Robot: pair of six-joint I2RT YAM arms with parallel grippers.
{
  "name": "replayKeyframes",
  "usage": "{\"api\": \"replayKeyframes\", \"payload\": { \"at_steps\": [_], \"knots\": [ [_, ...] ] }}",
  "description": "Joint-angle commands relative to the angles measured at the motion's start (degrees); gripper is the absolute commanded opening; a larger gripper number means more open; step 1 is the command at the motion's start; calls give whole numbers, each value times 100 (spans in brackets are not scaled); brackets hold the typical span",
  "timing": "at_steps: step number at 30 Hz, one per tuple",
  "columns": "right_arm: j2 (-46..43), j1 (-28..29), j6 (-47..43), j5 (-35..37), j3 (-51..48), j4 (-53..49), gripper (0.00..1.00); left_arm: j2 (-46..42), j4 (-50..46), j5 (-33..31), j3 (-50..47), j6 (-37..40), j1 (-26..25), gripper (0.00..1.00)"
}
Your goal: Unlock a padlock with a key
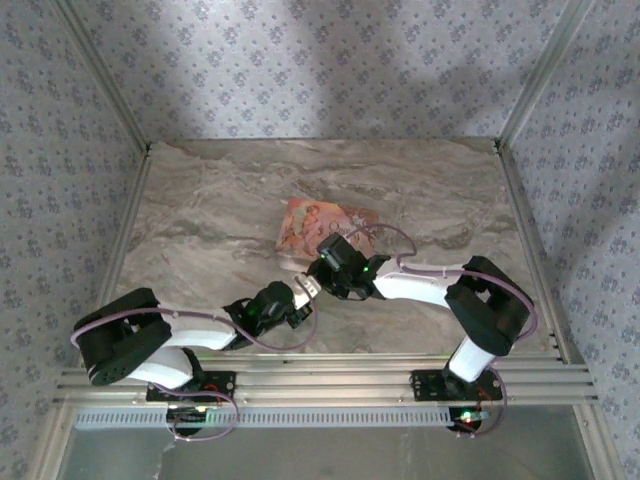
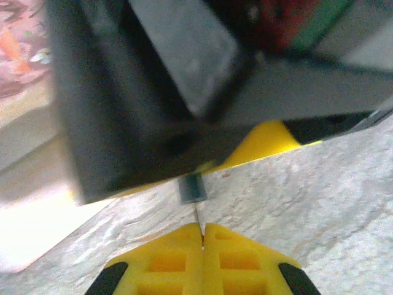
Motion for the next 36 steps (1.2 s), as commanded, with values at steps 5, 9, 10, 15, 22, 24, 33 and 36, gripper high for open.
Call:
{"api": "replayKeyframes", "payload": {
  "at_steps": [5,9,10,15,22,24,33,36],
  "knots": [
    [-274,128,93,-138,225,-425,56,-74,318,353,170,-127,72,0],
    [-351,138,67,-53,201,-525,58,-90,289,317,169,-145,91,0],
    [-366,145,68,-32,202,-549,58,-101,271,316,169,-159,90,0],
    [-430,208,105,91,180,-630,57,-138,193,216,194,-191,91,0],
    [-797,209,266,494,-67,-630,57,-153,-74,-165,271,-323,75,0],
    [-924,173,263,598,-95,-681,58,-173,-154,-300,277,-342,52,0],
    [-871,265,306,616,-20,-659,49,-201,-213,-857,243,-536,-170,0],
    [-795,289,390,593,-76,-591,47,-121,-140,-913,222,-549,-255,0]
  ]
}}
